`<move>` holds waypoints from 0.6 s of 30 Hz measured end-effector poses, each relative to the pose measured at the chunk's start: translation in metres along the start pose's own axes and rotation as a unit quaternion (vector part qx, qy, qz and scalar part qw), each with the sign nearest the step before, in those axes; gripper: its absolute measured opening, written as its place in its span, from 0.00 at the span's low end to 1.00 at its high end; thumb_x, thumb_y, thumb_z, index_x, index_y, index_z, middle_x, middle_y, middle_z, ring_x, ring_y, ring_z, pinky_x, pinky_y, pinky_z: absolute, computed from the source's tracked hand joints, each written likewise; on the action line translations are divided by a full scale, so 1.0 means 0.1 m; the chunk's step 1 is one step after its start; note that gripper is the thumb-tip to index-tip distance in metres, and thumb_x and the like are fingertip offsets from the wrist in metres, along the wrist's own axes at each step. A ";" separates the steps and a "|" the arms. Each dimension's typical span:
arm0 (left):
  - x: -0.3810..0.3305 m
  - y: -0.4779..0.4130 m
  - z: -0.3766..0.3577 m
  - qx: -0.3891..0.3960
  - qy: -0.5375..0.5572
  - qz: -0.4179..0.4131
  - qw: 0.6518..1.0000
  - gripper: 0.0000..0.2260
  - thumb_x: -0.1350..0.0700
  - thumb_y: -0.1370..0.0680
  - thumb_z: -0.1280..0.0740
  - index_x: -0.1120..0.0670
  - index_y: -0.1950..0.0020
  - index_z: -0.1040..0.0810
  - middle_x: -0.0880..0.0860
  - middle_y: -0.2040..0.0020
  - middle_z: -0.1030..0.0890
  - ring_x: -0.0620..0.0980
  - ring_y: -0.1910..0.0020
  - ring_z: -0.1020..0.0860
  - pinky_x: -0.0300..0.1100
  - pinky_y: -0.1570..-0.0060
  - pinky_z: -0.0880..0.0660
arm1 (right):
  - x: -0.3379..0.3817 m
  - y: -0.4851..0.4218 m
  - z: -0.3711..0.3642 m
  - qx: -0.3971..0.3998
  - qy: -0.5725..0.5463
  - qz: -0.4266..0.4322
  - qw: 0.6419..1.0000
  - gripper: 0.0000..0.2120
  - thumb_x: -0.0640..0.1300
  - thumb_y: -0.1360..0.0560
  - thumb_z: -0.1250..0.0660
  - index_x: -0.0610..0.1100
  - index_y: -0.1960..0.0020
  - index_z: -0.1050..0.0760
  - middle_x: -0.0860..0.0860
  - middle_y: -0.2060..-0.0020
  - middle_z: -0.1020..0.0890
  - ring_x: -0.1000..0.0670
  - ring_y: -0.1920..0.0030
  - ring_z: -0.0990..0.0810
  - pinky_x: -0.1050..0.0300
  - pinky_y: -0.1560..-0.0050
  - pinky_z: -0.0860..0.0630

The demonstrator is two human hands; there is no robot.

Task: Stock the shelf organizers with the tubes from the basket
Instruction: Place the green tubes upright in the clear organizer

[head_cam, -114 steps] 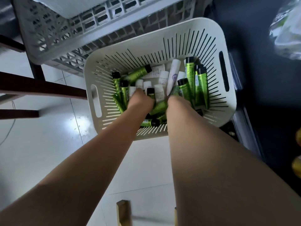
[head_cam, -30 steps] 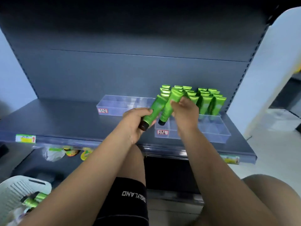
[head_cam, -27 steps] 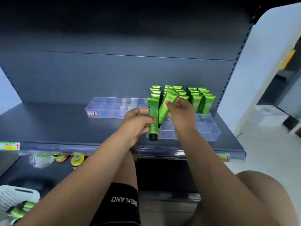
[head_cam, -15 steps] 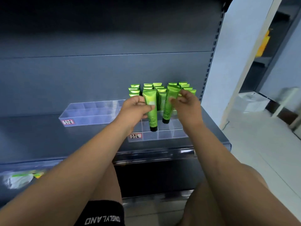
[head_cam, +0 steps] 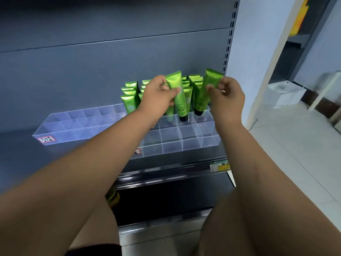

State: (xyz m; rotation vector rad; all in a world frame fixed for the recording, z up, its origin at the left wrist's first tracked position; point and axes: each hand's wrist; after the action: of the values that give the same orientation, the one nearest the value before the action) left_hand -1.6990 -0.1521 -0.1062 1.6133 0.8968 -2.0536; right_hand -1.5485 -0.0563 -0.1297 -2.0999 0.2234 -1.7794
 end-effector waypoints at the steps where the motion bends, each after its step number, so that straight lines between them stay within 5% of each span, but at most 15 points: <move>1: 0.01 -0.03 -0.05 0.006 -0.009 -0.004 1.000 0.18 0.62 0.23 0.26 0.52 0.59 0.35 0.51 0.66 0.33 0.51 0.60 0.28 0.60 0.50 0.19 | -0.02 -0.04 0.01 -0.001 0.003 -0.003 1.000 0.12 0.38 0.26 0.26 0.54 0.56 0.24 0.69 0.68 0.22 0.60 0.64 0.22 0.55 0.56 0.20; 6: 0.13 -0.14 -0.23 0.027 -0.068 -0.026 0.997 0.17 0.62 0.24 0.25 0.53 0.59 0.34 0.52 0.67 0.32 0.51 0.61 0.28 0.62 0.52 0.18 | -0.13 -0.20 0.08 -0.017 0.003 -0.024 1.000 0.11 0.38 0.28 0.26 0.53 0.53 0.21 0.63 0.64 0.18 0.54 0.59 0.17 0.51 0.51 0.17; 12: 0.24 -0.22 -0.34 0.037 -0.110 -0.048 0.992 0.16 0.60 0.26 0.24 0.51 0.42 0.25 0.52 0.63 0.29 0.51 0.61 0.26 0.64 0.48 0.20 | -0.29 -0.28 0.11 0.013 0.047 -0.048 0.998 0.11 0.39 0.30 0.26 0.54 0.56 0.21 0.66 0.67 0.19 0.54 0.58 0.17 0.45 0.47 0.17; 18: 0.34 -0.23 -0.38 0.033 -0.126 -0.037 0.991 0.15 0.63 0.25 0.25 0.52 0.43 0.24 0.49 0.63 0.30 0.51 0.60 0.26 0.63 0.48 0.19 | -0.40 -0.28 0.15 0.039 0.120 -0.069 0.990 0.07 0.42 0.29 0.25 0.50 0.53 0.20 0.57 0.63 0.18 0.53 0.58 0.17 0.46 0.47 0.17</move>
State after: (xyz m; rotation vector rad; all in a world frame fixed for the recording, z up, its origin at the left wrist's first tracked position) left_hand -1.6958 -0.1063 -0.1387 1.3299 0.8167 -2.2977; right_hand -1.5445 -0.0139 -0.1577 -1.8862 0.0700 -2.0877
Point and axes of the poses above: each hand's wrist, its own y-axis away from the middle knuckle, its own z-axis out of the back of the hand, x = y × z
